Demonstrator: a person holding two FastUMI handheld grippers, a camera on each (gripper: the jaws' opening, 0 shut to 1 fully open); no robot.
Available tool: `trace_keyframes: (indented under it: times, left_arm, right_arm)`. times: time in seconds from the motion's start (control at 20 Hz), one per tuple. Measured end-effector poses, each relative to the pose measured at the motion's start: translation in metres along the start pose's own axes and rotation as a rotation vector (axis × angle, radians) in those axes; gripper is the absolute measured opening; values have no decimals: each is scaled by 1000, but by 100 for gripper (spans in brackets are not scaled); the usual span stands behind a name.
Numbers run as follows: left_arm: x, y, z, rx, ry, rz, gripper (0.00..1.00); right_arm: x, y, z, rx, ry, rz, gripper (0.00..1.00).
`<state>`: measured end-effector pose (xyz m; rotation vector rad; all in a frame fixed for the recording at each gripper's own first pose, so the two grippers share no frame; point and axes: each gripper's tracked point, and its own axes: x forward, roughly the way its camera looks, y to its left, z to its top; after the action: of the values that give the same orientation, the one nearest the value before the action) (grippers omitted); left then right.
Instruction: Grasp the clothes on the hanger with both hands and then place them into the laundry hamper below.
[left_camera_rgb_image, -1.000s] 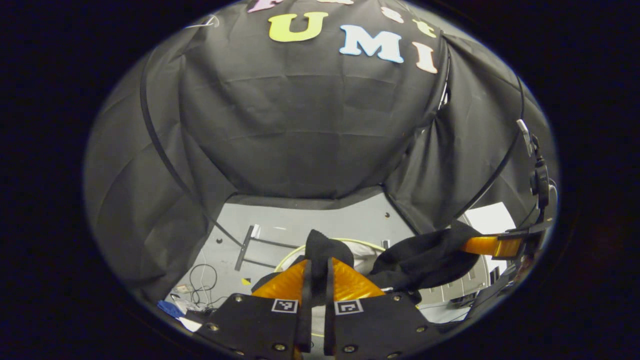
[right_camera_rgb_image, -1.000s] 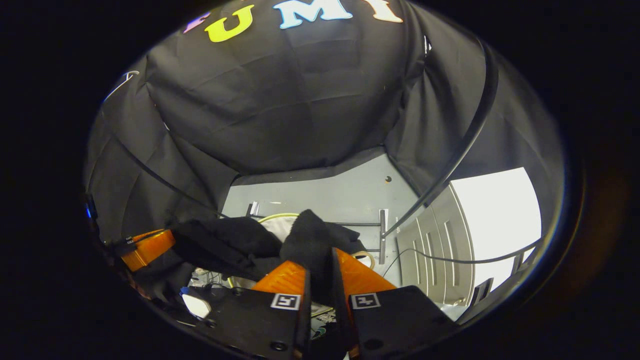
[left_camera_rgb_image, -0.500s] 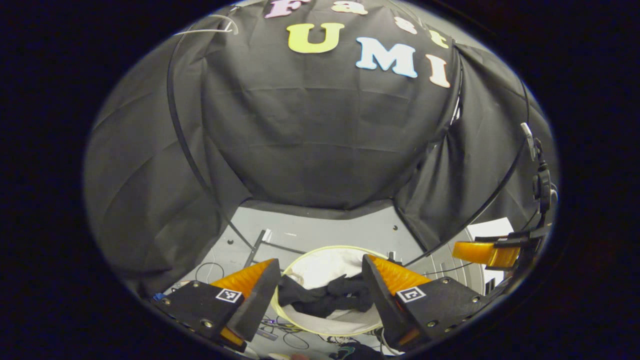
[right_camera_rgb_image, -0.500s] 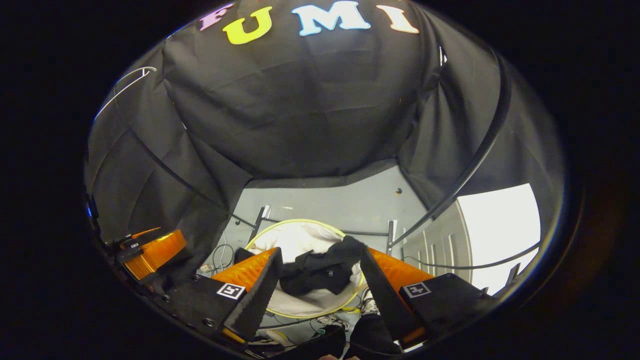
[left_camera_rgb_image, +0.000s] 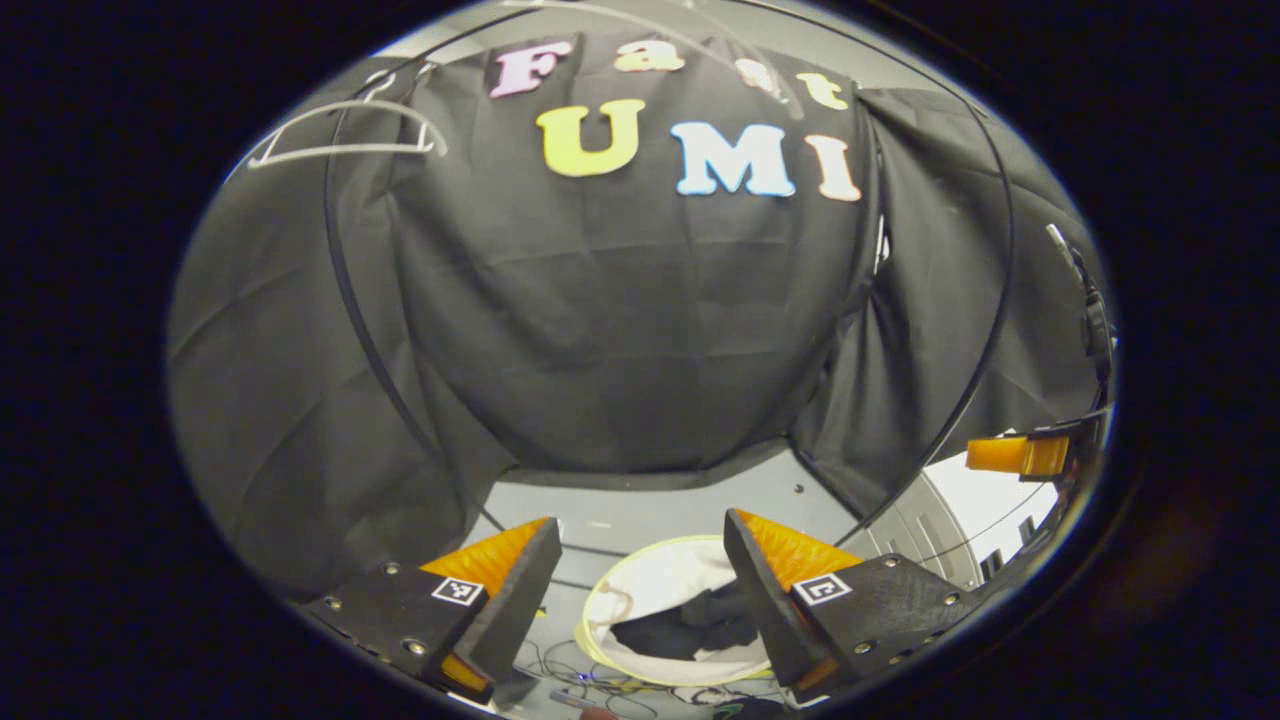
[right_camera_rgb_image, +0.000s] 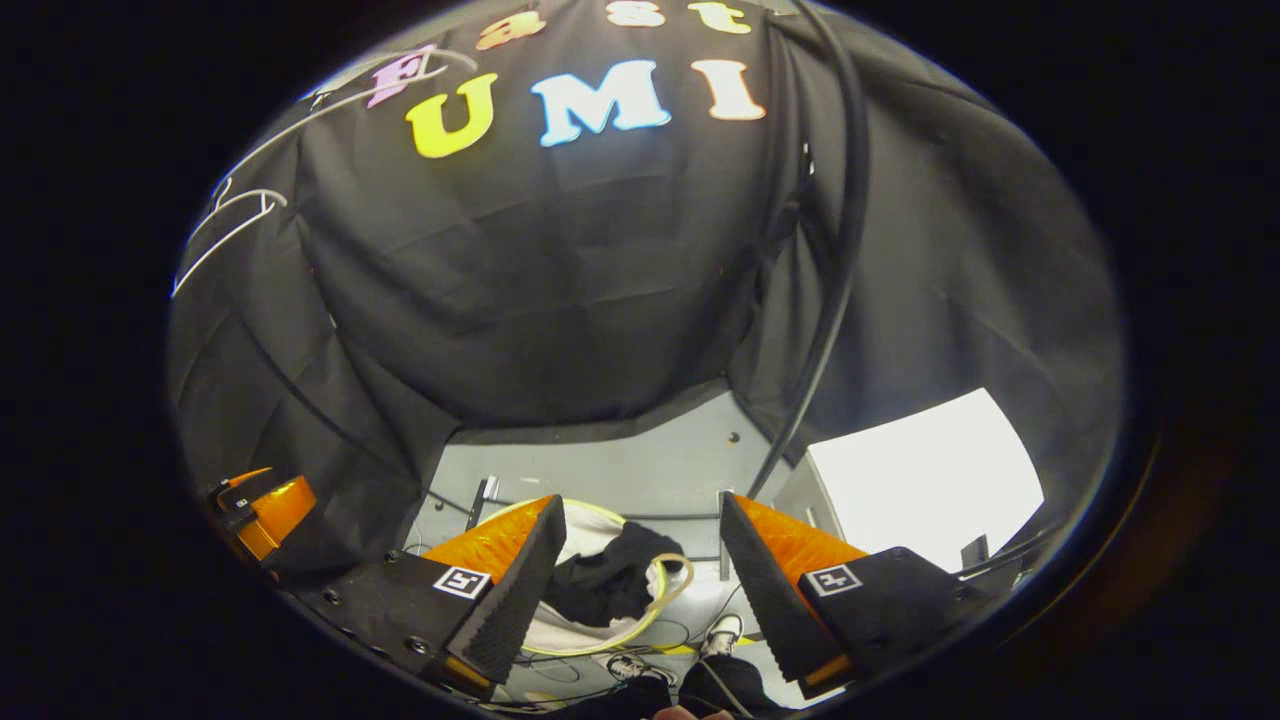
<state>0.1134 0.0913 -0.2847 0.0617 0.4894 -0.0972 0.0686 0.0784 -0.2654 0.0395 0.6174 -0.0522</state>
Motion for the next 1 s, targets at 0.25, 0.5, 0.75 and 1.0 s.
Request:
trace_keyframes:
  times: [0.25,0.5,0.75,1.0]
  left_arm:
    - [-38,-33,86,32,-173,4,95]
    - [-89,-52,163,43,-332,54,95]
    - [-138,-79,214,5,-414,98,94]
    - [-196,-115,267,-87,-507,81,94]
  right_arm:
    - [-36,-38,67,36,-194,-50,98]
    - [-85,-63,130,90,-426,-9,93]
    - [-132,-94,170,98,-573,27,98]
    - [-158,-128,187,77,-637,53,92]
